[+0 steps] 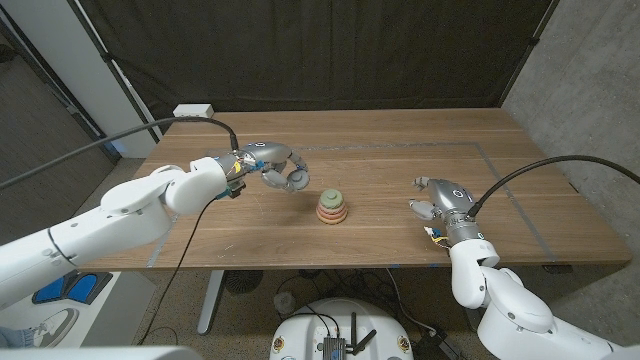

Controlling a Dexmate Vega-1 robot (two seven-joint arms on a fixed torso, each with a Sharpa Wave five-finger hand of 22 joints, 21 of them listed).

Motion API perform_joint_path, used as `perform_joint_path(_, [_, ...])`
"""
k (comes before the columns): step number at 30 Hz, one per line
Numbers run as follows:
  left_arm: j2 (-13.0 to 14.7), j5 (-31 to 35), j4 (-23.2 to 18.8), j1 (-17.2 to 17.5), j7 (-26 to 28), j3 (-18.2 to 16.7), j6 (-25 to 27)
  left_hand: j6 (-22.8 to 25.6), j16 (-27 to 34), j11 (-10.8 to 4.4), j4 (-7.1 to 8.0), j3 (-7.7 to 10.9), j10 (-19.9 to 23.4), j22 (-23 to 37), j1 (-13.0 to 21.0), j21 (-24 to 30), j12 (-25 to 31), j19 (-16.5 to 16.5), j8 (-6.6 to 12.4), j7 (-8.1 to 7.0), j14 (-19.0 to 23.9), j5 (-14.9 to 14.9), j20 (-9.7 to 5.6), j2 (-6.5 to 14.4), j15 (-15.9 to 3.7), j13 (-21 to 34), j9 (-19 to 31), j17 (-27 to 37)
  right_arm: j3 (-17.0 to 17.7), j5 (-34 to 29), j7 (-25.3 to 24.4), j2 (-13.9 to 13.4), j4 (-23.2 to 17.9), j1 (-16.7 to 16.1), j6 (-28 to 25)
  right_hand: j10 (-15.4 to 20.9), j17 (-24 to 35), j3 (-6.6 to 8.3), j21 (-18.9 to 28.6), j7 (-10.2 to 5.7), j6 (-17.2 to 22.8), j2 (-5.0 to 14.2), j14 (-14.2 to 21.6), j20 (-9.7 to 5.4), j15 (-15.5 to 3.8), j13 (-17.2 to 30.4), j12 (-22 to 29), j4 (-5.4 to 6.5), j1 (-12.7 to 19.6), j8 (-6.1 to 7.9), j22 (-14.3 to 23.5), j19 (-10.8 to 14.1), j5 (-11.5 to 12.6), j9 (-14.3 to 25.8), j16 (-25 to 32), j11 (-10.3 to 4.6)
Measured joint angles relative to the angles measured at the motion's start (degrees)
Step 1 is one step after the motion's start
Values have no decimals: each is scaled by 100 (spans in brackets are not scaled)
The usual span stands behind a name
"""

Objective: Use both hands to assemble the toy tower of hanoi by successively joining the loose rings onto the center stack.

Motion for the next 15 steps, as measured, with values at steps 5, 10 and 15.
perform_joint_path(5, [-210,77,135,-233,-187,171,-137,0,0,-7,-8,-8,7,0,-7,0,0,0,0,-1,0,-3,0,7,0,1,2,0,-5,0,1,-17,-18,12,-16,0,0,0,0,0,0,0,0,0,0,0,0,0,0,0,0,0,0,12,0,0])
perform_joint_path(10, [-399,134,246,-430,-307,319,-217,0,3,-8,-8,-8,6,2,-6,0,0,0,-18,-1,0,-4,0,7,0,2,5,11,-8,0,8,-19,-24,25,-33,0,0,0,0,0,0,0,0,0,0,0,0,0,0,0,0,0,0,30,0,0])
perform_joint_path(15, [-619,241,363,-678,-541,518,-299,20,3,-8,-8,-8,6,23,1,0,-1,0,-19,20,0,-5,0,14,0,3,5,48,-5,0,9,-19,-27,28,-49,0,0,0,0,0,0,0,0,0,0,-1,0,0,0,0,0,0,0,30,0,0])
